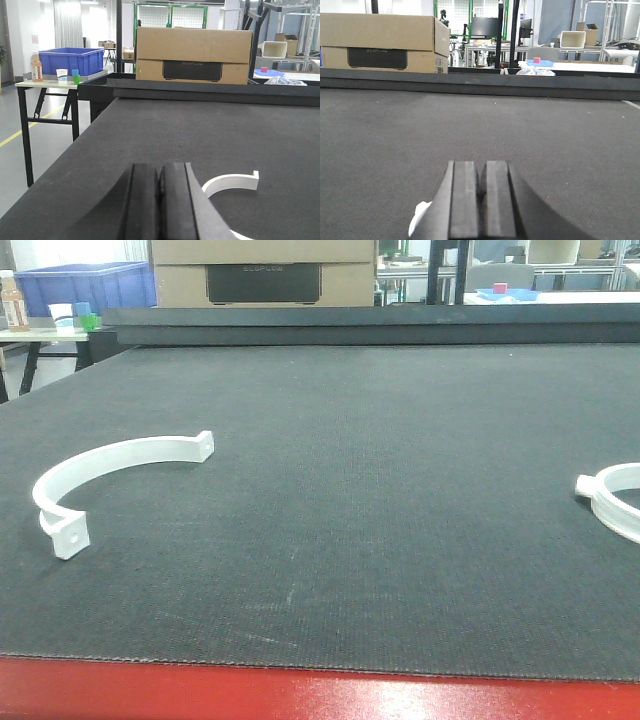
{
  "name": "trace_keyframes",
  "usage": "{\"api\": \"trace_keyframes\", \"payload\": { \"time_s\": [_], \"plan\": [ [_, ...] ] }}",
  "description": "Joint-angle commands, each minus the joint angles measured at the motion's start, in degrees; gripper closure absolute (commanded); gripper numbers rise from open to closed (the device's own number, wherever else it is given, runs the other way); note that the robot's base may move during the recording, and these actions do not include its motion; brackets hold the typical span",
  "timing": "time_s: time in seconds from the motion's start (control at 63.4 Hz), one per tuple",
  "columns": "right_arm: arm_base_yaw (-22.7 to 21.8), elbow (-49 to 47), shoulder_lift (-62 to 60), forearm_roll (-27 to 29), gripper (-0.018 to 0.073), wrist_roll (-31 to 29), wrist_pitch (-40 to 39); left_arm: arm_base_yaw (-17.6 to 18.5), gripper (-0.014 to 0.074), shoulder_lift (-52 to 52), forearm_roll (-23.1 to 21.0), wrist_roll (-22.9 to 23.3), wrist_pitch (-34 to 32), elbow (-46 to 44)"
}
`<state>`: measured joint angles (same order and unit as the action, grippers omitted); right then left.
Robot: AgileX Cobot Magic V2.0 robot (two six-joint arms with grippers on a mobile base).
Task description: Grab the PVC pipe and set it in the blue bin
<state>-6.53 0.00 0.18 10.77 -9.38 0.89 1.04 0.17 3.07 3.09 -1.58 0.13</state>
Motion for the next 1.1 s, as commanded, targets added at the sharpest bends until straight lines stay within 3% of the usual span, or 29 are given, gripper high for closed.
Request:
{"api": "trace_keyframes", "payload": {
  "time_s": [0.0,0.899,1.089],
  "plan": [
    [-0.31,0.0,-0.18,-0.24,0.072,-0.09,-1.36,-0.01,0.0707,-0.17,0.24,-0.1,-0.98,-0.13],
    [-0.31,0.0,-0.18,-0.24,0.072,-0.09,-1.36,-0.01,0.0707,-0.17,0.24,-0.1,-0.99,-0.13],
    [-0.32,0.0,-0.18,-2.51,0.072,-0.19,-3.48,-0.01,0.0707,-0.17,0.24,-0.1,-1.08,-0.13]
  ]
}}
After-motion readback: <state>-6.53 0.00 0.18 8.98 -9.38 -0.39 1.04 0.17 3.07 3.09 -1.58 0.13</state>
